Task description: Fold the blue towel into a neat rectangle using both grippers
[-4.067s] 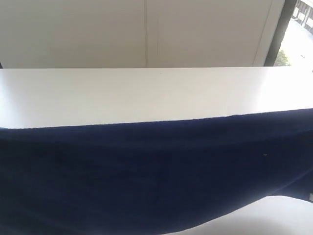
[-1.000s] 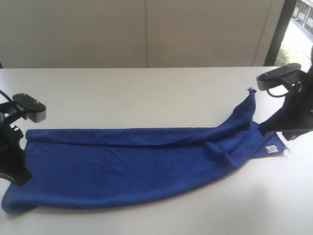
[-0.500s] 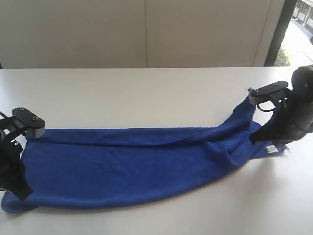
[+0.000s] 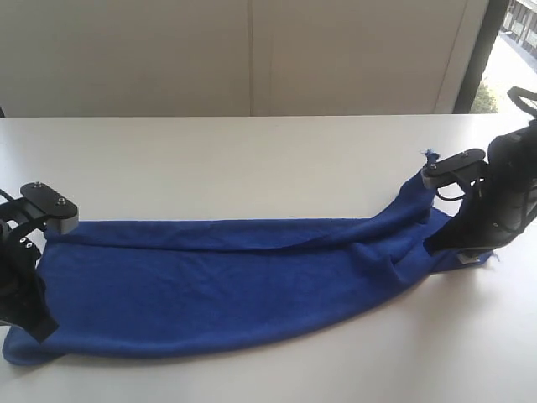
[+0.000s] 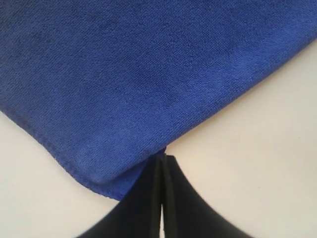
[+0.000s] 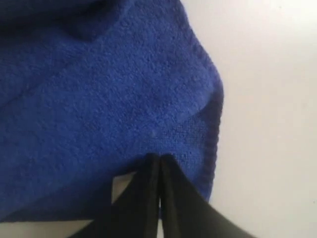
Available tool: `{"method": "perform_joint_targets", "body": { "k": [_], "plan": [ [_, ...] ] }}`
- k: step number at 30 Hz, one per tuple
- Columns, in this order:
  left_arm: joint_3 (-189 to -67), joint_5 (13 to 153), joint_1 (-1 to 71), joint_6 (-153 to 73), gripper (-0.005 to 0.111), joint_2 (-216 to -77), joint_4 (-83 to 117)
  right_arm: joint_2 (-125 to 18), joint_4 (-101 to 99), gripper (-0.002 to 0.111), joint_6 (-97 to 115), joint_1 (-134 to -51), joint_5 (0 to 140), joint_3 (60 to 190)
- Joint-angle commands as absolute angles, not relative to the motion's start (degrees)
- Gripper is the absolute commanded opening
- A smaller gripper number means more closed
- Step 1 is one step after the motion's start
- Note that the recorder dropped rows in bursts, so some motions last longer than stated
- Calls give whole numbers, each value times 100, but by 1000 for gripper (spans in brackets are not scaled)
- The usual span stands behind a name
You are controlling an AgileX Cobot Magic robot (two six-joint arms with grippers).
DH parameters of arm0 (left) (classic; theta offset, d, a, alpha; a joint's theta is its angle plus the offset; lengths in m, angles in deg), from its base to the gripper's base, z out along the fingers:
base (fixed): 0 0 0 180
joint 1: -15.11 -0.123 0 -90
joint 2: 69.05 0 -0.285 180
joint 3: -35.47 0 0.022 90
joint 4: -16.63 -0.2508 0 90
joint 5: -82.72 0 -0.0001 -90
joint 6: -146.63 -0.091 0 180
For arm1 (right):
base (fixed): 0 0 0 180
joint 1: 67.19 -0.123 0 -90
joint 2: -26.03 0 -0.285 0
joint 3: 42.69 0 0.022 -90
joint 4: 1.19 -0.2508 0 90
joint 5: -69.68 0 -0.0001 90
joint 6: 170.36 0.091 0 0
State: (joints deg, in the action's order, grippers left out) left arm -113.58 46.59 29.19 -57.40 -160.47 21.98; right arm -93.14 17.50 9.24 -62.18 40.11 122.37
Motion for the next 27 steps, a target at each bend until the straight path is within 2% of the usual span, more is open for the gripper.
{"method": "perform_joint_targets", "body": {
  "k": [1,11,27],
  "plan": [
    [-11346,4637,2920,-5735,0,-16012,2299,-9395,1898,0,997,-6198,3209,12232],
    [-11550,4494,2920,-5735,0,-16012,2474,-9330,1974,0,1126,-6198,1700,11844],
    [-11714,3121,2920,-6270,0,-16012,2808,-8237,2189,0,1346,-6198,1069,11053]
  ]
}}
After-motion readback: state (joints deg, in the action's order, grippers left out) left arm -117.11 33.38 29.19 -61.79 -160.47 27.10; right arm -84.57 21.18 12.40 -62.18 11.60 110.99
